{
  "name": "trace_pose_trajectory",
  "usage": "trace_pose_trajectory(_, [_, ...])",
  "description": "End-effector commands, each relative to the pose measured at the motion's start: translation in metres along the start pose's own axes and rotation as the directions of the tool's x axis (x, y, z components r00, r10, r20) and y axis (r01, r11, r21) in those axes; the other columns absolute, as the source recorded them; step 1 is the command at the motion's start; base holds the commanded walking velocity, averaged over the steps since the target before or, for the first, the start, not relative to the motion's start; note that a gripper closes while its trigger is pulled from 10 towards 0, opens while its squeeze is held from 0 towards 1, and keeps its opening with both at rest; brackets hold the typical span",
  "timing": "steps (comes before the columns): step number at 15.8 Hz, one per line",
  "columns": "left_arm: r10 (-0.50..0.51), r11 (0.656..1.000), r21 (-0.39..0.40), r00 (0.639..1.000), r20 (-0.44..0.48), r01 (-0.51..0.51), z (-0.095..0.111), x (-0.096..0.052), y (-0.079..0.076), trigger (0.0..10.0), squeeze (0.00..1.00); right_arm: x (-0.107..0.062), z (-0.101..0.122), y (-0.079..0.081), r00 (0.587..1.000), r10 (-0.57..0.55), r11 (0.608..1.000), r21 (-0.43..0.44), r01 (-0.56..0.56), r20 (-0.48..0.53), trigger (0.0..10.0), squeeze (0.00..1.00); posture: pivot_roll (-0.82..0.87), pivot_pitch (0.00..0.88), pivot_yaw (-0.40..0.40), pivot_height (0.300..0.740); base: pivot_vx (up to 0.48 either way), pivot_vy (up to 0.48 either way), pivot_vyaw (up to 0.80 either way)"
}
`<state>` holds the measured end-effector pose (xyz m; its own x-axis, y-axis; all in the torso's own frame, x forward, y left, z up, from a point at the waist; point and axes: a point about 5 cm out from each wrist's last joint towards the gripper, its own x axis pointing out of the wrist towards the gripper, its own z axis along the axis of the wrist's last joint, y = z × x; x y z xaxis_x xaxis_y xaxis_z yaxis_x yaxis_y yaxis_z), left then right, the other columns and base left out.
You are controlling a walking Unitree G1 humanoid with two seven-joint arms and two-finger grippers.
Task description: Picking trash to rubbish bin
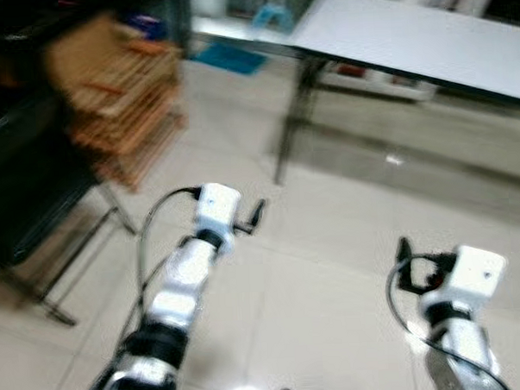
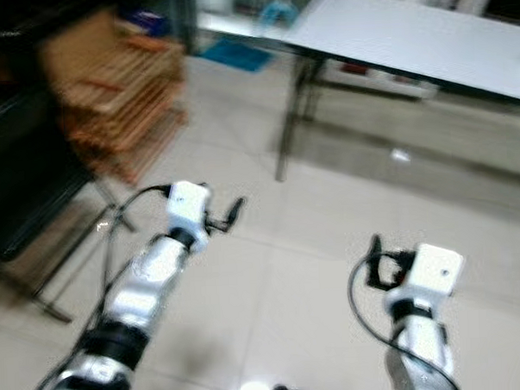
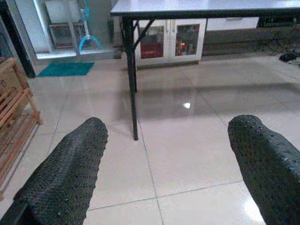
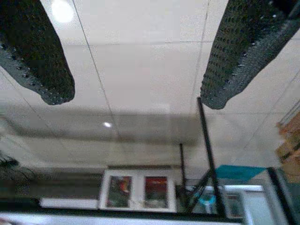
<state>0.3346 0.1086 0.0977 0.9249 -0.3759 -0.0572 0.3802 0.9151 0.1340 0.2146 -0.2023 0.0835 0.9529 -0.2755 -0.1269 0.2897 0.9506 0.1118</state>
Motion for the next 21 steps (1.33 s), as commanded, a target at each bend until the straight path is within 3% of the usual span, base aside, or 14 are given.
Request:
trace_pose_trajectory(1, [-0.030, 1.000, -0.008, 1.000, 0.008, 0.030, 0.003, 0.005, -0.010, 10.0, 0.00, 0.000, 0.001, -0.006, 1.000, -0.019, 1.000, -0.017, 0.019, 0.000, 10.0, 0.00, 0.08, 0.086, -0.044, 0.740, 0.000, 0.000, -0.77])
trace_pose_trajectory(7, [-0.064, 0.997, -0.042, 0.998, 0.016, 0.065, 0.008, 0.013, -0.016, 10.0, 0.00, -0.003, 0.003, -0.009, 0.999, -0.036, 0.999, -0.029, 0.036, 0.021, 10.0, 0.00, 0.06, 0.080, -0.037, 0.740, 0.000, 0.000, -0.78])
trace_pose_trajectory(12, [-0.088, 0.994, -0.064, 0.995, 0.050, 0.091, 0.015, 0.017, -0.022, 10.0, 0.00, -0.005, 0.004, -0.009, 1.000, -0.016, 1.000, -0.014, 0.016, 0.021, 10.0, 0.00, 0.06, 0.074, -0.044, 0.740, 0.000, 0.000, 0.00])
trace_pose_trajectory(16, [-0.112, 0.990, -0.072, 0.990, 0.083, 0.118, 0.018, 0.018, -0.024, 10.0, 0.00, -0.002, 0.005, -0.010, 0.999, -0.038, 0.998, -0.045, 0.039, 0.011, 10.0, 0.00, 0.06, 0.068, -0.048, 0.740, 0.383, 0.000, 0.00])
trace_pose_trajectory(17, [-0.111, 0.991, -0.063, 0.990, 0.088, 0.116, 0.020, 0.018, -0.024, 10.0, 0.00, -0.001, 0.005, -0.009, 0.999, -0.035, 0.999, -0.035, 0.036, 0.016, 10.0, 0.00, 0.06, 0.068, -0.048, 0.740, 0.450, 0.000, 0.00])
trace_pose_trajectory(19, [-0.100, 0.992, -0.063, 0.991, 0.091, 0.106, 0.022, 0.020, -0.020, 10.0, 0.00, 0.000, 0.006, -0.009, 0.999, -0.054, 0.993, 0.108, 0.054, -0.005, 10.0, 0.00, 0.06, 0.068, -0.048, 0.740, 0.459, 0.000, 0.00])
trace_pose_trajectory(21, [-0.101, 0.992, -0.062, 0.990, 0.094, 0.107, 0.023, 0.021, -0.020, 10.0, 0.00, 0.001, 0.010, -0.010, 0.997, -0.061, 0.998, 0.012, 0.061, 0.051, 10.0, 0.00, 0.06, 0.068, -0.042, 0.740, 0.463, 0.000, 0.00])
